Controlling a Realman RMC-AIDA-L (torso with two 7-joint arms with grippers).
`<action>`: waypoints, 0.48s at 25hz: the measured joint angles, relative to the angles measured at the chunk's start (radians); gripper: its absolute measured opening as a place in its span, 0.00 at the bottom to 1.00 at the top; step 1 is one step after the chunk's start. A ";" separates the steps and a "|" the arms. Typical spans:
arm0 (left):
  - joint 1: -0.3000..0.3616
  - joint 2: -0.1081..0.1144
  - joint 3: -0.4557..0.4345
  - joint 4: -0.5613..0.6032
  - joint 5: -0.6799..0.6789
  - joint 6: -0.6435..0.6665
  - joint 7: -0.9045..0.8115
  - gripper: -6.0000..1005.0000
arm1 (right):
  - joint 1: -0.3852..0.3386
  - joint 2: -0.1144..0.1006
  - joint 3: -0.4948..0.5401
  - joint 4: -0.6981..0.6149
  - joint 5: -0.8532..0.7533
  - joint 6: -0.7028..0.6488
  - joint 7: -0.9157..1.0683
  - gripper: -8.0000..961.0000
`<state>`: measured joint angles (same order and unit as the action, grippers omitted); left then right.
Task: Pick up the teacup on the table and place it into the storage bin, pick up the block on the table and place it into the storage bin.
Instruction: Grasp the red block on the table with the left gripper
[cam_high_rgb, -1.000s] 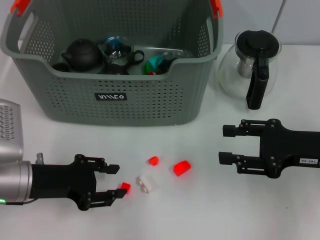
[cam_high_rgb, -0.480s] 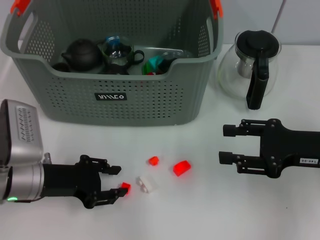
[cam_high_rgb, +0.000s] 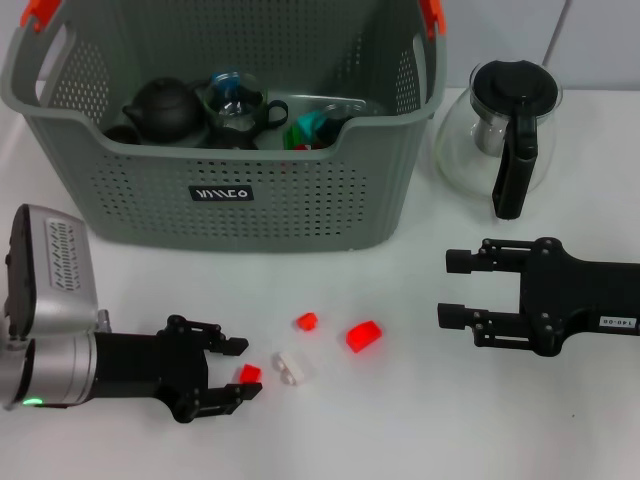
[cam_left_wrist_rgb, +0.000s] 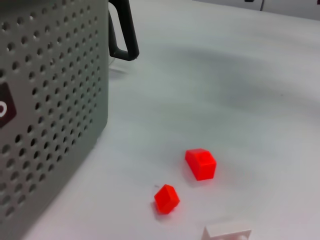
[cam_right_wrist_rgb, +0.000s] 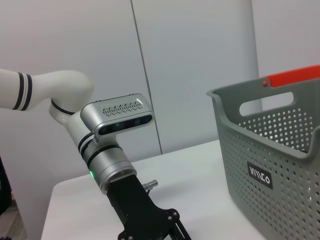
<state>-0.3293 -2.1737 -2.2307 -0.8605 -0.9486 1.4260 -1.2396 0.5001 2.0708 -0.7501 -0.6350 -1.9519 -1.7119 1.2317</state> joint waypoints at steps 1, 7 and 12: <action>-0.001 0.000 0.002 0.000 0.000 -0.006 0.000 0.53 | 0.000 0.000 0.000 0.000 0.000 0.000 0.000 0.72; -0.001 -0.001 0.049 0.000 -0.001 -0.057 0.000 0.53 | 0.000 0.000 0.000 0.000 -0.002 -0.001 0.000 0.72; -0.001 -0.001 0.069 0.000 -0.015 -0.075 -0.005 0.52 | 0.000 0.000 0.000 0.000 -0.002 -0.003 0.000 0.72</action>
<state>-0.3303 -2.1752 -2.1613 -0.8609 -0.9635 1.3509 -1.2443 0.5000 2.0709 -0.7501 -0.6350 -1.9542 -1.7146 1.2318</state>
